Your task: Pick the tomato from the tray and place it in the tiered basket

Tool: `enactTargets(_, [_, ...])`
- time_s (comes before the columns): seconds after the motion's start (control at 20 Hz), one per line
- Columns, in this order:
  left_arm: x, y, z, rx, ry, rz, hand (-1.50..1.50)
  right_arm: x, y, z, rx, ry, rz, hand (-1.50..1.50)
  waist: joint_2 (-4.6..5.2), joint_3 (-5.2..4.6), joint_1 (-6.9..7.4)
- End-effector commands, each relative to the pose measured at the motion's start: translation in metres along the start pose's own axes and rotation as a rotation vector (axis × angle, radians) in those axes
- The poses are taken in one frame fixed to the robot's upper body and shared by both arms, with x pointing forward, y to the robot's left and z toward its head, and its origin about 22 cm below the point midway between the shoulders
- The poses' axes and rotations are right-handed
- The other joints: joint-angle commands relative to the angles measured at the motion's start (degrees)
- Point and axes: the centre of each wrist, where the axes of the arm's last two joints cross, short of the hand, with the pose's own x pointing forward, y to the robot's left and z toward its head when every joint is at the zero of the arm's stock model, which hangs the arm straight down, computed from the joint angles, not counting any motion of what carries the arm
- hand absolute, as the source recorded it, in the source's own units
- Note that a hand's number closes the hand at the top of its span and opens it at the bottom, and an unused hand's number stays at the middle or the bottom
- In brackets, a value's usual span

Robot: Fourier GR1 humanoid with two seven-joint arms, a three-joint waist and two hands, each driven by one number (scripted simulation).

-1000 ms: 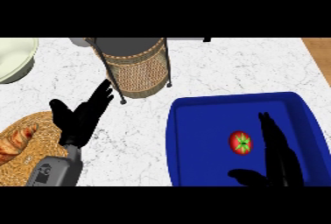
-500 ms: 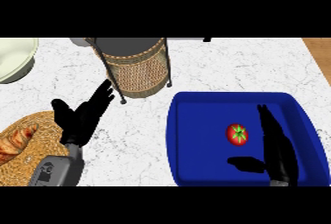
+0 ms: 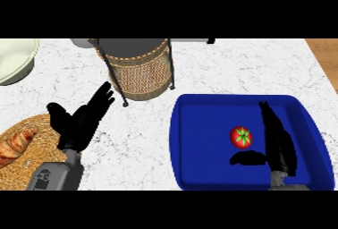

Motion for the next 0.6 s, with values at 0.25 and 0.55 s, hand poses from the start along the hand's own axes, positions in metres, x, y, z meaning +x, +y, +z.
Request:
enactTargets(0.25, [0.017,-0.004,-0.005,-0.002,-0.001,0.014,0.0,0.007,0.008,-0.014,0.073,-0.141,-0.005,1.5,0.52,0.63,0.21])
enactTargets(0.55, [-0.006,0.001,0.0,0.001,0.015,-0.011,0.0,0.019,0.04,-0.014,0.021,-0.173,0.037,1.5,0.6,0.62,0.48])
